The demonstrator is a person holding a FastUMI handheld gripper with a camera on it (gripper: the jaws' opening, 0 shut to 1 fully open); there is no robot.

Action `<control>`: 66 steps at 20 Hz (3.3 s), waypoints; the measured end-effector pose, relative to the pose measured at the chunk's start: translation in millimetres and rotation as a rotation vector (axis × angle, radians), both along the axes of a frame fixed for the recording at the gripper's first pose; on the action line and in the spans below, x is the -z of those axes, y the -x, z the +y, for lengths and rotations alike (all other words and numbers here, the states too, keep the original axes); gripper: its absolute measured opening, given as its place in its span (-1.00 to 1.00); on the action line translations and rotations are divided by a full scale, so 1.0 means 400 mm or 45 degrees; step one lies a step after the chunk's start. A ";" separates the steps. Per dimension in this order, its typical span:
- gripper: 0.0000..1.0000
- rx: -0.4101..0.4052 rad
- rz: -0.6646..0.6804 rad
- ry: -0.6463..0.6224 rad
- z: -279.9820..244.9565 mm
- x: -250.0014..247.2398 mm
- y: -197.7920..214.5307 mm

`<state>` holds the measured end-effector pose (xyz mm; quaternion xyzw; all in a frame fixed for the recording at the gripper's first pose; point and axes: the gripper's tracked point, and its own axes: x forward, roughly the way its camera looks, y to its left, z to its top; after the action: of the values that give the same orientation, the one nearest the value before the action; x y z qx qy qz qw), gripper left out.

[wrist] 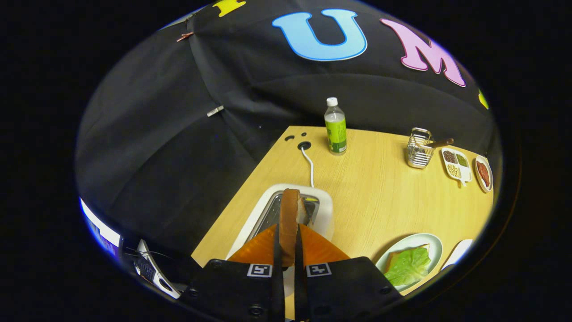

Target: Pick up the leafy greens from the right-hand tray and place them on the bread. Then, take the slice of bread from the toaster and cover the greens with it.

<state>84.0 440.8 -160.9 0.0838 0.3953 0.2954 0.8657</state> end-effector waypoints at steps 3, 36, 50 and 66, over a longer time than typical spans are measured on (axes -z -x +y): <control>-0.74 0.052 -0.032 -0.057 -0.045 -0.080 -0.028; -0.75 0.218 0.323 0.005 -0.623 0.327 0.033; 0.98 0.224 0.139 0.138 -0.808 0.320 0.015; 0.97 0.730 -0.661 0.173 -1.130 -0.298 0.033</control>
<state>70.6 -11.4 -41.9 0.0559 0.1422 0.0261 0.9879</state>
